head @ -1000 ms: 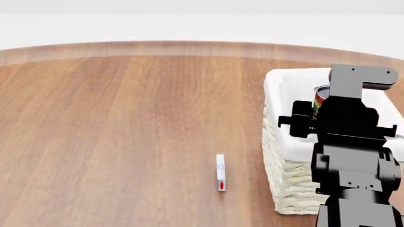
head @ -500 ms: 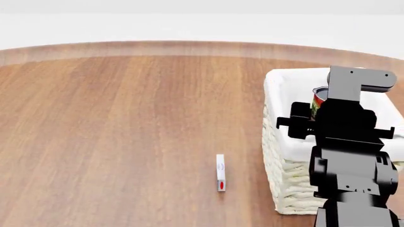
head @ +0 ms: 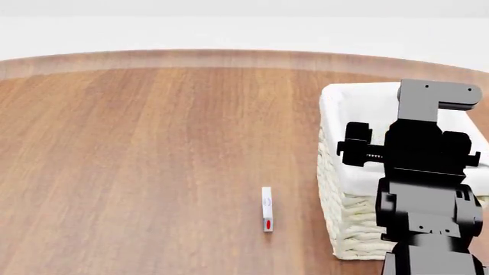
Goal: Pick up the tomato sauce, and put it in the basket.
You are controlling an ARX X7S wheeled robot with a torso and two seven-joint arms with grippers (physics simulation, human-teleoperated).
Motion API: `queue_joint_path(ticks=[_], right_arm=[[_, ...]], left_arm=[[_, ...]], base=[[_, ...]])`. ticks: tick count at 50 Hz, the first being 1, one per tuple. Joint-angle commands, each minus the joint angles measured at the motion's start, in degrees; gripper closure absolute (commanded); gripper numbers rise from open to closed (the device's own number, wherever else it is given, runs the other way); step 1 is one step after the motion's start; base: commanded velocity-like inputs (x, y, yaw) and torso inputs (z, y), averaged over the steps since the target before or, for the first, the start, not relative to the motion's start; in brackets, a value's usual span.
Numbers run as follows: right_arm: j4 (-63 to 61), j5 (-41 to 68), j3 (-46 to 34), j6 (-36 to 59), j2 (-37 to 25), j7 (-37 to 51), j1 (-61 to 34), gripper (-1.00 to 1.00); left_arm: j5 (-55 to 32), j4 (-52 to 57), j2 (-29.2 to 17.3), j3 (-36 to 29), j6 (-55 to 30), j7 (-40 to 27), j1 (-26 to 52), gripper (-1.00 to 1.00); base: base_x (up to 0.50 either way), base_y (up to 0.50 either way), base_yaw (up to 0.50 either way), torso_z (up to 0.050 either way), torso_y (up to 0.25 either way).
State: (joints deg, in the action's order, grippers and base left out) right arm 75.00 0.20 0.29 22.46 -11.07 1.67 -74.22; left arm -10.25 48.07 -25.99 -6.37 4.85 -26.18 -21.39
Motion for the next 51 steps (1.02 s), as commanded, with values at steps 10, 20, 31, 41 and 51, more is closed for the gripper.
queue_joint_path(ticks=[10, 20, 31, 41, 51], right_arm=[[-0.12, -3.36, -9.26, -28.42, 1.27, 5.06, 6.00, -1.00], [-81.23, -6.10, -10.02, 1.39, -1.98, 4.71, 37.58, -1.00], [-110.85, -14.74, -15.11, 0.79, -3.92, 9.31, 52.90, -1.00], [-124.23, -19.75, -16.51, -6.23, -6.10, 13.69, 64.11, -1.00], [-131.27, -22.08, -16.84, -14.80, -8.09, 17.79, 70.88, -1.00]], left_arm=[[-0.46, -1.85, -0.07, -0.93, 0.76, 0.43, 0.68, -1.00], [0.61, -1.70, 0.55, -3.41, -0.77, 0.71, 2.20, -1.00], [1.95, -2.07, 0.71, -5.18, -0.76, 1.06, 2.22, -1.00], [3.10, -2.38, 1.32, -7.45, -2.06, 1.46, 3.74, -1.00], [2.82, -2.90, 1.29, -7.70, -2.42, 1.47, 4.40, -1.00]], base=[[0.00, 0.00, 0.00, 0.000, 0.000], [0.00, 0.00, 0.00, 0.000, 0.000], [0.00, 0.00, 0.00, 0.000, 0.000], [0.00, 0.00, 0.00, 0.000, 0.000], [0.00, 0.00, 0.00, 0.000, 0.000]])
